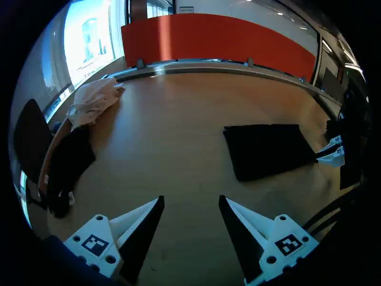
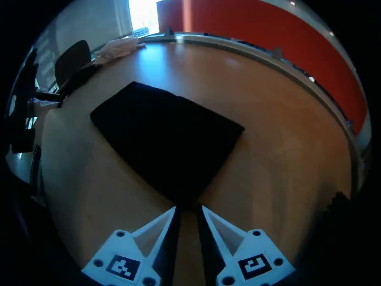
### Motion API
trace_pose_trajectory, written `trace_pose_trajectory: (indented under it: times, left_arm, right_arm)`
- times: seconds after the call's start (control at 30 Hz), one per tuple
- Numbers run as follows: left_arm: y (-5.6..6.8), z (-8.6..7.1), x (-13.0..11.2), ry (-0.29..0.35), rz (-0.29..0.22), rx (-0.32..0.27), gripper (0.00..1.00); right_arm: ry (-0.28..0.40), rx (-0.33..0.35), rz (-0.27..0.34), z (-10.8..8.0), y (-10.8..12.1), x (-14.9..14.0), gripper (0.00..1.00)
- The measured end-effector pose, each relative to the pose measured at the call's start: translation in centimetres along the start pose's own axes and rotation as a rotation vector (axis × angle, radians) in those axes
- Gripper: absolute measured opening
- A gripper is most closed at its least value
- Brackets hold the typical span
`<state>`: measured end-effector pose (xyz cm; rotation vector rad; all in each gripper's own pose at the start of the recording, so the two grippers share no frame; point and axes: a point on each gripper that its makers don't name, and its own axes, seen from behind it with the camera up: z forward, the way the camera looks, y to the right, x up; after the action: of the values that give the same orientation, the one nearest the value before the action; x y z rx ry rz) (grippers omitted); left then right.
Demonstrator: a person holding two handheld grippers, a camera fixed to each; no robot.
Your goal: Fold towel
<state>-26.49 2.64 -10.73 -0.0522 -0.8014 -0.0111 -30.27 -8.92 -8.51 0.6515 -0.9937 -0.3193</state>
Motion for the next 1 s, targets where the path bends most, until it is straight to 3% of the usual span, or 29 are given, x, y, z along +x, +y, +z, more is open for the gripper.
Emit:
trace_pose_trajectory:
  times: [0.07,0.2,0.6,1.0]
  left_arm:
    - [0.0,0.0,0.0,0.0,0.001,0.0,0.84]
    - [-0.1,0.1,-0.1,-0.002,0.003,0.002,0.84]
    - [-0.3,0.2,0.0,-0.002,0.008,0.003,0.84]
    - [-0.8,0.2,0.4,0.005,0.003,0.008,0.84]
  right_arm:
    - [-0.002,0.007,0.0,0.1,-0.2,0.0,0.24]
    - [0.002,-0.003,-0.005,0.2,-0.1,0.0,0.06]
    - [0.057,-0.028,-0.025,-0.6,-0.1,1.3,0.07]
    - [0.176,-0.062,-0.066,-4.5,-0.1,6.4,0.08]
